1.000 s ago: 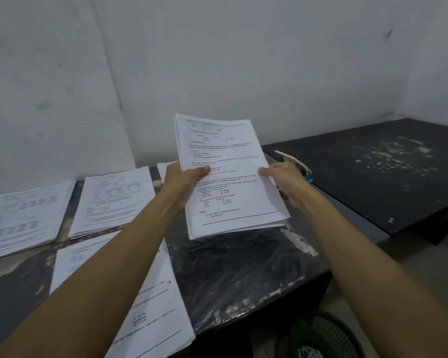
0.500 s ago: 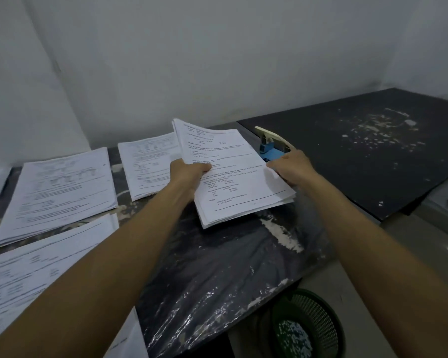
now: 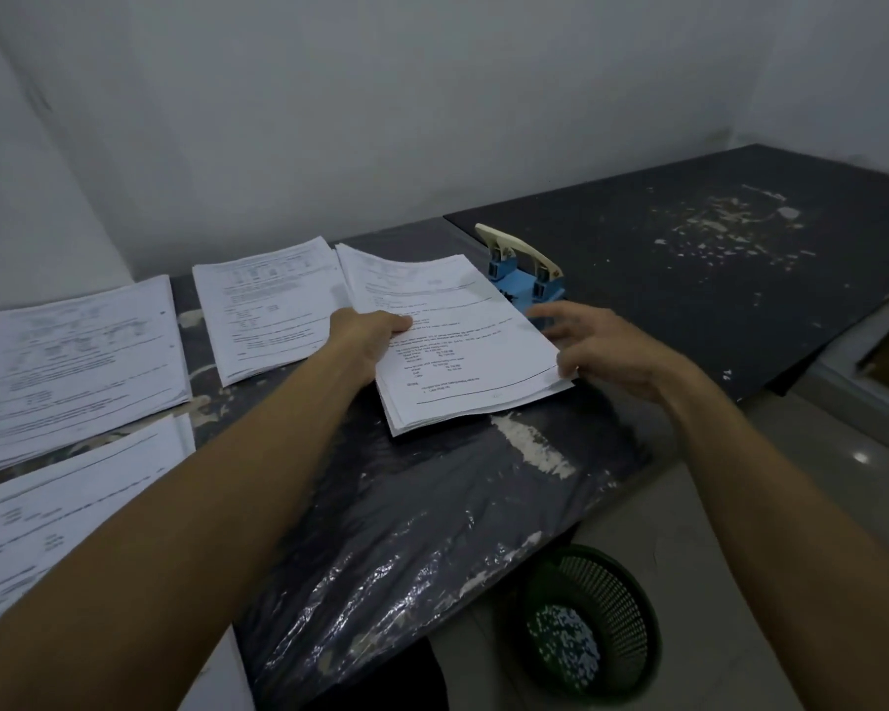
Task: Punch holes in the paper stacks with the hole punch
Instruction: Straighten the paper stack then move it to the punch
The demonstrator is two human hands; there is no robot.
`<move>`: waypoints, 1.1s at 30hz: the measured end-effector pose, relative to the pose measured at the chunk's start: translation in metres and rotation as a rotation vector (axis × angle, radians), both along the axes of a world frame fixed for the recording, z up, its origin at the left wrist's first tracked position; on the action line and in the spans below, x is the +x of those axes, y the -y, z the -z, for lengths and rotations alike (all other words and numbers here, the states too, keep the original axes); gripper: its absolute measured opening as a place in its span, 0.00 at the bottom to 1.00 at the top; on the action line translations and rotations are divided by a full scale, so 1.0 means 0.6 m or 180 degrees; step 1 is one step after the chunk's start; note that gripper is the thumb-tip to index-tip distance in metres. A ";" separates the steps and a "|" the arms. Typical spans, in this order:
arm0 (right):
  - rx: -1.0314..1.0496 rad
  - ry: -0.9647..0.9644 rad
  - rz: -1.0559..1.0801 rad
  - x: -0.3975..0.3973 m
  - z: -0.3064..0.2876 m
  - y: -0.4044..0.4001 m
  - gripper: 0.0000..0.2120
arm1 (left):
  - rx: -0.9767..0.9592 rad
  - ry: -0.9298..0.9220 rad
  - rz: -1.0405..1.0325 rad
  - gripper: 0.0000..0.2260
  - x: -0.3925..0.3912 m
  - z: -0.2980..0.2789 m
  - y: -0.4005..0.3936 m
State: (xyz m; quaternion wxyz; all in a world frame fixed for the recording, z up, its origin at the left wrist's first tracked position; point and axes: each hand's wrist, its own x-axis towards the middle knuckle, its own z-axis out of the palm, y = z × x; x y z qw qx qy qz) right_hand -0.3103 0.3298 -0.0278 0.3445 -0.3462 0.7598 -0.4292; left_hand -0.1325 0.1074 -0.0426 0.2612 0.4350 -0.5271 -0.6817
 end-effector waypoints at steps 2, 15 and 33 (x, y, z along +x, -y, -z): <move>0.0099 -0.0268 -0.0344 0.006 -0.001 -0.009 0.47 | -0.0240 -0.0165 0.0089 0.22 0.009 0.000 -0.002; -0.1039 0.0233 0.0315 0.098 -0.052 0.096 0.23 | -0.2016 -0.0728 -0.0281 0.17 0.148 -0.120 0.009; -0.2187 0.0248 0.0446 0.165 -0.143 0.129 0.19 | -0.2495 -0.1087 -0.0268 0.16 0.191 -0.176 0.002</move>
